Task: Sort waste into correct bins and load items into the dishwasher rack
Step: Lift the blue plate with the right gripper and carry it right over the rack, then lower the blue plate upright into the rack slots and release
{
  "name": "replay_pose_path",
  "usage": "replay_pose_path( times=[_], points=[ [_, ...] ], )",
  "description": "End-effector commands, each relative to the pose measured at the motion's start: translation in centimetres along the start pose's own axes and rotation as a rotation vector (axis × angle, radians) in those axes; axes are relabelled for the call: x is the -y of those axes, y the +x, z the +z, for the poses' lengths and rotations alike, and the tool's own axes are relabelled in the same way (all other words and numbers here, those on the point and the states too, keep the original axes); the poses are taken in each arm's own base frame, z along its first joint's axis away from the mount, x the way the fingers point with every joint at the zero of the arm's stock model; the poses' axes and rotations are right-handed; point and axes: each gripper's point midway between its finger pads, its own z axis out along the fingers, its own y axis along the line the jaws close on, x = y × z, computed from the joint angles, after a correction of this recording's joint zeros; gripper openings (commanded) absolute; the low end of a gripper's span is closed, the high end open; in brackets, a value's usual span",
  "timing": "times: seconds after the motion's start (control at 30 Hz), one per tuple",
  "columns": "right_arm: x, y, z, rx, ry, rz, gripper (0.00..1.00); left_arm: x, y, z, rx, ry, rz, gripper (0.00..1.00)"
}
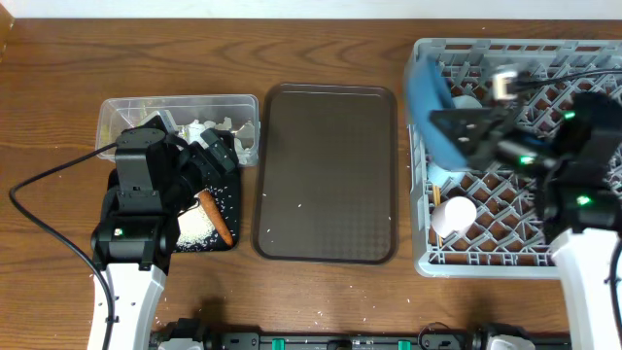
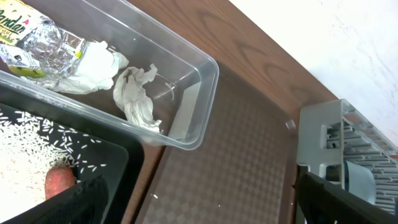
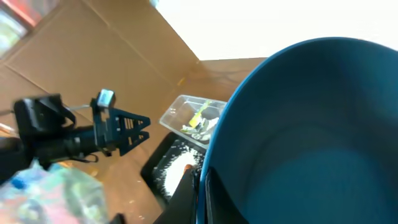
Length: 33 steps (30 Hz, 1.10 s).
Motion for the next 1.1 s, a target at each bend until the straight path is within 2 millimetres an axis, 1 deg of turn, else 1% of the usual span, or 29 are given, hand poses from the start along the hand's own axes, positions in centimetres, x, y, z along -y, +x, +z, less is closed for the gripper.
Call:
replay_pose_path(
  times=[0.0,0.07,0.2,0.3,0.37,0.47,0.57,0.77,0.83,0.97,1.07],
  points=[
    [-0.1,0.1,-2.1,-0.026,-0.147,0.048,0.01,-0.3,0.0,0.1,0.0,-0.011,0.014,0.98],
    [1.6,-0.2,-3.2,-0.008,-0.153,0.063,0.01,-0.3,0.0,0.1,0.0,-0.011,0.014,0.98],
    [4.6,-0.3,-4.8,0.02,-0.164,0.123,0.01,-0.3,0.0,0.1,0.0,-0.011,0.014,0.98],
    [6.9,-0.2,-5.5,0.041,-0.147,0.176,0.01,-0.3,0.0,0.1,0.0,-0.011,0.014,0.98],
    [8.0,-0.1,-5.8,0.048,-0.14,0.204,0.01,-0.3,0.0,0.1,0.0,-0.011,0.014,0.98],
    [9.3,0.1,-6.1,0.058,-0.129,0.239,0.01,-0.3,0.0,0.1,0.0,-0.011,0.014,0.98],
    [10.7,0.1,-6.9,0.081,-0.096,0.265,0.01,-0.3,0.0,0.1,0.0,-0.011,0.014,0.98],
    [12.5,0.0,-8.5,0.125,-0.028,0.312,0.01,-0.3,0.0,0.1,0.0,-0.011,0.014,0.98],
    [13.1,-0.2,-9.4,0.147,-0.002,0.318,0.01,-0.3,0.0,0.1,0.0,-0.011,0.014,0.98],
    [14.9,-0.4,-11.6,0.206,0.088,0.395,0.01,-0.3,0.0,0.1,0.0,-0.011,0.014,0.98],
    [16.9,0.1,-13.4,0.254,0.192,0.482,0.01,-0.3,0.0,0.1,0.0,-0.011,0.014,0.98]
  ],
)
